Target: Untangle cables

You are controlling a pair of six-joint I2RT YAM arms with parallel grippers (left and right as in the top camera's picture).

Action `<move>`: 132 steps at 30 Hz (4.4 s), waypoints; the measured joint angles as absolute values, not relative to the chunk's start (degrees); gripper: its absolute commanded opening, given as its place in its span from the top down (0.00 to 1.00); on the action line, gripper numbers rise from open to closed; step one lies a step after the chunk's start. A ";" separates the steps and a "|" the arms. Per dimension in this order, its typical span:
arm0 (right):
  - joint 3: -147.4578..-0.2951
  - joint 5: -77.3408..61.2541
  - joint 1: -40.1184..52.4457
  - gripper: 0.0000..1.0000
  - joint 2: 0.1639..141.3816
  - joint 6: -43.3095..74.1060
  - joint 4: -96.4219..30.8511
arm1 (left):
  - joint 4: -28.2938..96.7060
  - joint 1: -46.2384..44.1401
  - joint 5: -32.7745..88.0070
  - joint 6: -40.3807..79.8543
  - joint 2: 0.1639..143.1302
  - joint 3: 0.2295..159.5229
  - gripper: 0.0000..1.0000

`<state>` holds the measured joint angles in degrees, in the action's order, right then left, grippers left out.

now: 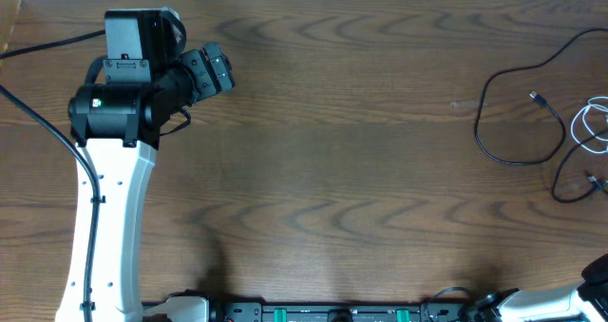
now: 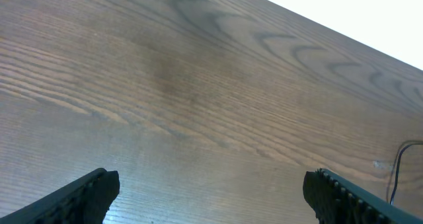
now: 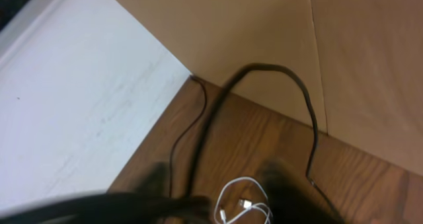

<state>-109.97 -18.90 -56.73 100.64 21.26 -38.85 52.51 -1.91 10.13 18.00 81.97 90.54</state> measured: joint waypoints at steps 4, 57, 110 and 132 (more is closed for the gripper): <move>-109.97 -18.61 -56.71 0.01 100.64 21.02 -40.82 | 52.49 -1.91 10.13 18.00 82.08 90.54 0.05; -110.10 -16.99 -5.50 0.01 81.32 2.42 -81.73 | 52.53 -1.91 10.13 18.06 82.30 90.54 0.04; -0.40 -13.45 -3.51 0.01 0.84 2.33 -2.96 | 52.53 -1.91 10.13 18.15 82.30 90.54 0.04; -0.40 -13.45 -3.46 0.01 0.84 2.33 -2.96 | 52.56 -1.91 10.13 18.15 82.30 90.54 0.04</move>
<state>-0.40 -13.45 -3.46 0.84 2.33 -2.96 52.56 -1.91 10.13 18.15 82.30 90.54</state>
